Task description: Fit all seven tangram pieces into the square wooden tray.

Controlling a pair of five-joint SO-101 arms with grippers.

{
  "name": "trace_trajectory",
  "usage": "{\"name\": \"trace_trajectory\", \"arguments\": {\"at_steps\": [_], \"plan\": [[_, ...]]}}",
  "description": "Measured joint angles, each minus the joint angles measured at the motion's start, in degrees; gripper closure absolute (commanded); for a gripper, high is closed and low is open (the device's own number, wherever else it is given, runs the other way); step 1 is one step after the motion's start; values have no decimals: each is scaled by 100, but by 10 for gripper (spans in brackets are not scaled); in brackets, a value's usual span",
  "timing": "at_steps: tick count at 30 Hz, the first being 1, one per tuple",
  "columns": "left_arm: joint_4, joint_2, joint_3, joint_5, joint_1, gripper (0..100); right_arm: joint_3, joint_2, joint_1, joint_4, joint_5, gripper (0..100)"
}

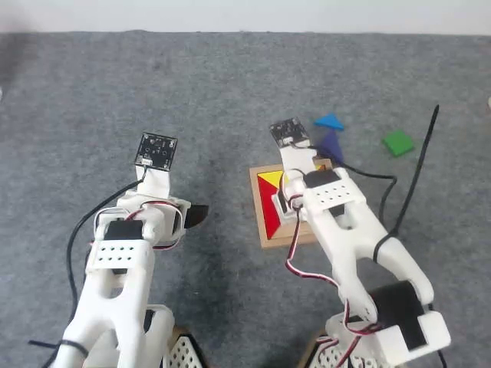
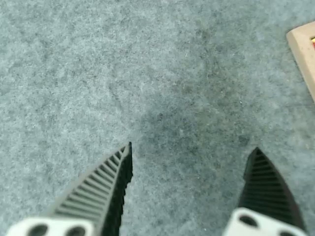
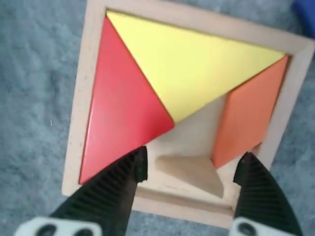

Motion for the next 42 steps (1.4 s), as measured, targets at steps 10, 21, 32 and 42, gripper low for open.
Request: {"name": "trace_trajectory", "arguments": {"at_steps": [10, 21, 32, 42], "plan": [[0, 0, 0, 0, 0, 654, -299, 176, 0, 466, 9, 699], [0, 0, 0, 0, 0, 654, 765, -2523, 0, 800, 369, 699], [0, 0, 0, 0, 0, 654, 914, -1829, 1266, 633, 1046, 699], [0, 0, 0, 0, 0, 654, 914, -1679, 1099, 642, 1090, 699]]}}
